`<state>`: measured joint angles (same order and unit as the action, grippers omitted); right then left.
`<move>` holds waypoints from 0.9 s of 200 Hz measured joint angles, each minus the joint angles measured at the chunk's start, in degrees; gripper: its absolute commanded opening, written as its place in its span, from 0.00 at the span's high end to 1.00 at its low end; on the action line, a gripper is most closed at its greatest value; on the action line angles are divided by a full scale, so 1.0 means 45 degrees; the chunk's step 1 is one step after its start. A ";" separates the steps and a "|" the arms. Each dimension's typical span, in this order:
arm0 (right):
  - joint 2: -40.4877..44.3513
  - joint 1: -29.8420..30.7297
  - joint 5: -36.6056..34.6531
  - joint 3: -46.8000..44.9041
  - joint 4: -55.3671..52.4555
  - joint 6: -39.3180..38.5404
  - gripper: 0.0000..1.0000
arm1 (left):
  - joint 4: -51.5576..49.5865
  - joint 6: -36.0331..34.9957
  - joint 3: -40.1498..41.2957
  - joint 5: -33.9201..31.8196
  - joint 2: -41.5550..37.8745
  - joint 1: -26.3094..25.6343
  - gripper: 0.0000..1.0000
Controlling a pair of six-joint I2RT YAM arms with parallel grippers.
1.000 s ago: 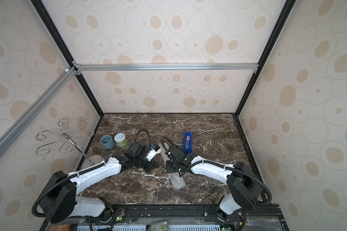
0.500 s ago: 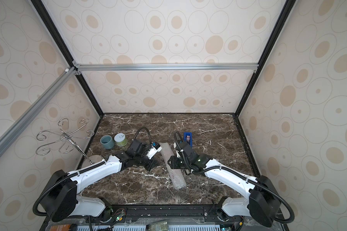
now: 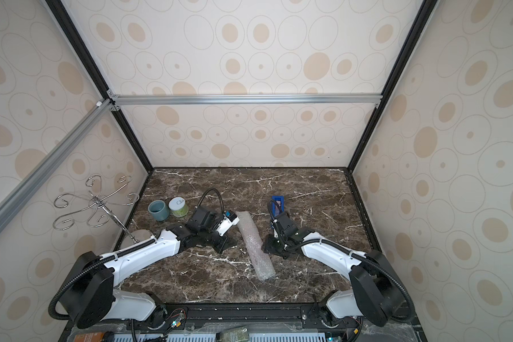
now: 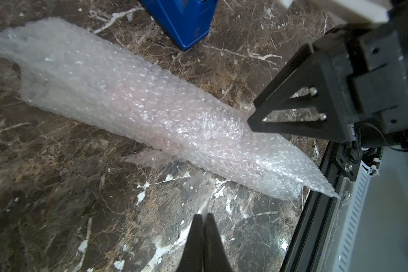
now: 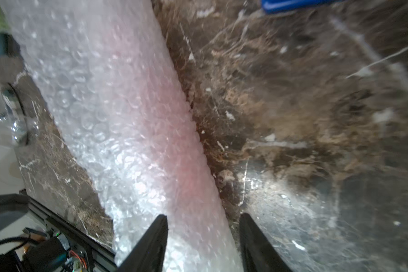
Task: Wrap wine bottles in bubble wrap
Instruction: Adjust the bubble wrap at the center of the board, then stick the tape on the bubble wrap.
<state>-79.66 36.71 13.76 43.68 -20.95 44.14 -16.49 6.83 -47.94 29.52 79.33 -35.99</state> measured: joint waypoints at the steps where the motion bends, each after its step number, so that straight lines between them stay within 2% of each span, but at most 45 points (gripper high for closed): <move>1: -0.0029 0.0024 0.0010 0.0010 -0.0010 -0.0024 0.44 | -0.0005 0.0000 0.0000 0.0000 0.0000 0.0000 1.00; 36: -0.0325 0.0418 0.0272 0.0078 0.0160 -0.0253 0.36 | -0.0199 -0.0015 -0.0078 0.0107 0.0097 0.0005 1.00; 115: -0.0622 0.0816 0.0170 0.0078 0.0228 -0.0641 0.26 | -0.1423 -0.0359 -0.1282 0.1205 0.1972 0.0058 1.00; 149: -0.0622 0.0869 -0.0073 0.0078 0.0223 -0.0811 0.26 | -0.2438 -0.0787 -0.1773 0.1953 0.2477 0.0058 1.00; 180: -0.0622 0.0899 -0.0359 0.0078 0.0223 -0.0986 0.26 | -0.3925 -0.1802 -0.2531 0.2569 0.2973 0.0058 1.00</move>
<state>-82.46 40.75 12.14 44.03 -19.94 39.70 -34.15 -1.28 -59.33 41.08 92.71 -35.73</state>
